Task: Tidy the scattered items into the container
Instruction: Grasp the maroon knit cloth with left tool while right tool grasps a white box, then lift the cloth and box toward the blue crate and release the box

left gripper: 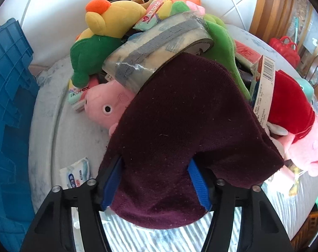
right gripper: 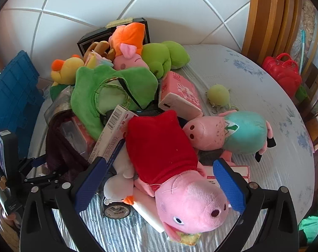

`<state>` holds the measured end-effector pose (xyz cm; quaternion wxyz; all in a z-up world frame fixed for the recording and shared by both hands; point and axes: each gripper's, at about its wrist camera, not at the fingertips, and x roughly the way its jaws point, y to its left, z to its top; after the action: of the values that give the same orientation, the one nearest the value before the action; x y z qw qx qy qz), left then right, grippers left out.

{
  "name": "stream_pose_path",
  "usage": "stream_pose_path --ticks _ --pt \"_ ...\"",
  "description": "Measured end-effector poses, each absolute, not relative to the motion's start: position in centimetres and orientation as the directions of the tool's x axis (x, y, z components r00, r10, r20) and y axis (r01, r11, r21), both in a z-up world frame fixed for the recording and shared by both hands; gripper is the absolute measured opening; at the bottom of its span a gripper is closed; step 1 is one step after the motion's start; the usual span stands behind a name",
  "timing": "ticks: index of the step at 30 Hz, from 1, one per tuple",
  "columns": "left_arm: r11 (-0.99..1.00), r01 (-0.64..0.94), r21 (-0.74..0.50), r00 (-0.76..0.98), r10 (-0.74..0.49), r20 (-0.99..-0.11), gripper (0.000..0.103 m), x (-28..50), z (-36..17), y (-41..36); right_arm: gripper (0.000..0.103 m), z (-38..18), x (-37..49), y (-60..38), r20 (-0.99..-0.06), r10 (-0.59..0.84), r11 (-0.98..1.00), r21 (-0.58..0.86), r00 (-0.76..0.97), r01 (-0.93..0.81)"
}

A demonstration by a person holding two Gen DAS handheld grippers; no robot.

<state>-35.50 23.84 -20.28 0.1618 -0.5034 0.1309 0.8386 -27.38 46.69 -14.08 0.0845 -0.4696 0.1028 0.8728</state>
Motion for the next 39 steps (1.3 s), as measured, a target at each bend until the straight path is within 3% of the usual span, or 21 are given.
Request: stream_pose_path --ticks 2,3,7,9,20,21,28,39 --pt "-0.913 -0.405 0.053 -0.440 0.143 -0.887 0.043 -35.6 -20.4 23.7 0.103 -14.2 -27.8 46.4 -0.832 0.018 -0.964 0.133 -0.554 -0.231" --pt "-0.914 -0.404 0.049 -0.441 0.147 -0.885 0.032 -35.6 -20.2 23.5 0.100 -14.1 -28.0 45.9 -0.826 -0.002 -0.964 0.151 -0.564 -0.217" --pt "-0.926 -0.375 0.046 -0.459 0.142 -0.877 0.019 -35.6 -19.2 22.3 0.055 -14.5 -29.9 43.2 -0.827 -0.098 -0.964 0.217 -0.554 -0.154" --pt "-0.931 -0.362 0.053 -0.474 0.134 -0.870 0.018 -35.8 -18.7 21.9 0.047 -15.4 -30.8 41.9 -0.843 -0.115 -0.965 0.221 -0.526 -0.144" --pt "-0.920 -0.384 0.073 -0.479 0.132 -0.868 0.018 -35.6 -19.6 22.0 0.047 -21.7 -33.3 39.0 -0.889 -0.147 -0.961 0.232 -0.434 -0.150" --pt "-0.921 -0.383 0.077 -0.485 0.130 -0.865 0.017 -35.4 -19.6 22.0 0.043 -21.7 -33.4 38.7 -0.890 -0.136 -0.965 0.219 -0.435 -0.146" --pt "-0.926 -0.371 0.076 -0.546 0.151 -0.824 0.016 -33.5 -16.7 21.3 0.028 -18.8 -31.8 37.5 -0.857 -0.093 -0.980 0.169 -0.508 -0.106" --pt "-0.935 -0.345 0.080 -0.661 0.182 -0.728 0.016 -30.1 -10.3 19.6 0.028 -10.4 -28.2 36.2 -0.746 -0.084 -0.990 0.137 -0.661 -0.029"
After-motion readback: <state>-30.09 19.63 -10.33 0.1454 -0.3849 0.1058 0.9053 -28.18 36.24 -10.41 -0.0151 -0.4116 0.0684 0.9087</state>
